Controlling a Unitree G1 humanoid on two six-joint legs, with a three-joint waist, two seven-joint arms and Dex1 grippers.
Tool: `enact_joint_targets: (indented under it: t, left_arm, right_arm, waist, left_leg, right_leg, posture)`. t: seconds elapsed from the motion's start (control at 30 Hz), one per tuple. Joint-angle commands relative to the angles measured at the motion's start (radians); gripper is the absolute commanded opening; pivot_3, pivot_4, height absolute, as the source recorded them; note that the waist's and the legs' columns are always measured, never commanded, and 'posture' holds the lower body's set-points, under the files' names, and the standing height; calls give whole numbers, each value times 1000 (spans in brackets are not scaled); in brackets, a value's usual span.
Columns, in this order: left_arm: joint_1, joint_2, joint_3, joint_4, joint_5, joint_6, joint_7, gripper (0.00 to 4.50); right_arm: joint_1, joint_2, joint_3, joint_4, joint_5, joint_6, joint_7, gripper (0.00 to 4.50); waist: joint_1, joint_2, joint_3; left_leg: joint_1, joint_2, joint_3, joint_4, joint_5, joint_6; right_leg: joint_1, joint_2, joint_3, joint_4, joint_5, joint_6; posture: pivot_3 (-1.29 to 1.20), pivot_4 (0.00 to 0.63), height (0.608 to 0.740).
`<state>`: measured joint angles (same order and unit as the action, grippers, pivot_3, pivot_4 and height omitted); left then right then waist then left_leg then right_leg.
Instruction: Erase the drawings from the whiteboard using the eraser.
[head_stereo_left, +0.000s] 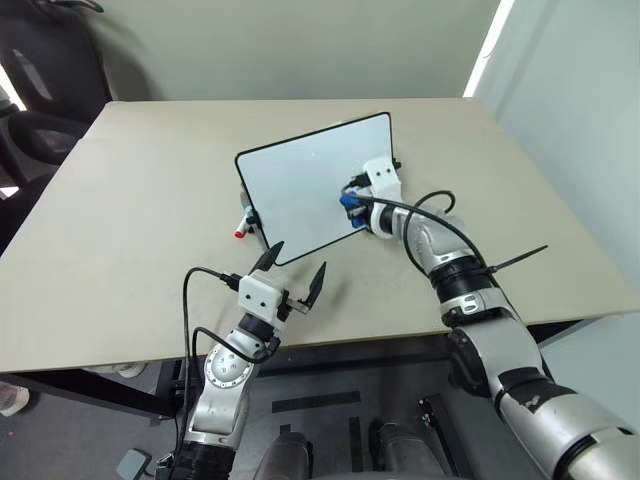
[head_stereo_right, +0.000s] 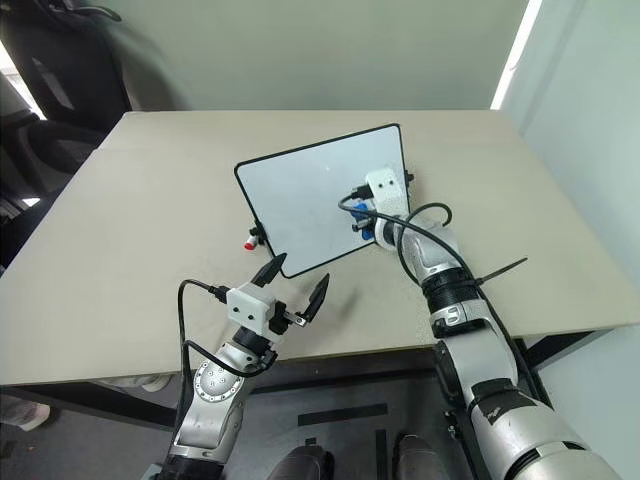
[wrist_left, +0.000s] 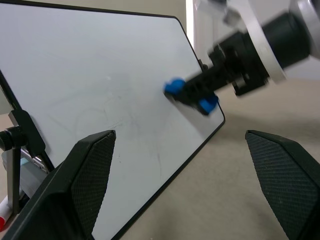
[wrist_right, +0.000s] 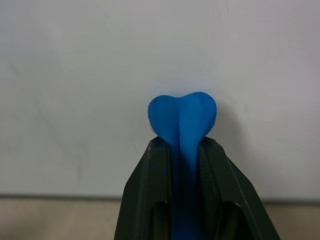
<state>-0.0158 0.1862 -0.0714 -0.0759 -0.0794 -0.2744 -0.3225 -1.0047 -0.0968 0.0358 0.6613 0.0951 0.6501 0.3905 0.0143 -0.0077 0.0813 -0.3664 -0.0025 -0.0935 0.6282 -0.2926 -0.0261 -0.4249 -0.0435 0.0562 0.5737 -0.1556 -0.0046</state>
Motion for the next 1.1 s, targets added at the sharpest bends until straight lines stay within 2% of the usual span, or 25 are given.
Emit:
enact_joint_targets:
  t: [0.03,0.27,0.5,0.67,1.1]
  left_arm:
    - [-4,7,10,-32,-2,-9,-3,4500]
    - [-13,10,9,-22,-4,-10,-7,4500]
    - [-21,9,8,-14,-3,-12,-8,4500]
    - [-25,7,6,-10,-2,-11,-7,4500]
    - [-21,4,5,-17,1,-12,-1,4500]
  right_arm:
    - [0,-17,-3,-6,-5,1,-3,392]
    - [-3,-31,10,-13,-15,-7,4,392]
    - [-51,-29,-30,-150,26,-23,8,392]
    - [-67,-28,-39,-178,30,-12,0,392]
    - [10,22,29,-54,7,-20,16,392]
  waist:
    - [0,0,0]
    - [0,0,0]
    - [0,0,0]
    - [0,0,0]
    - [-3,0,0]
  left_leg:
    - [0,0,0,0,0,0]
    - [-1,0,0,0,1,1]
    - [-1,0,0,0,1,2]
    - [0,0,0,0,0,2]
    - [0,0,0,0,1,4]
  right_leg:
    - [0,0,0,0,0,0]
    - [-1,0,0,-1,0,0]
    - [-1,0,-1,-1,0,0]
    - [-1,0,-1,-1,0,0]
    - [-1,0,0,-1,0,0]
  posture:
    - [0,150,740]
    - [0,150,740]
    - [0,150,740]
    - [0,150,740]
    - [0,150,740]
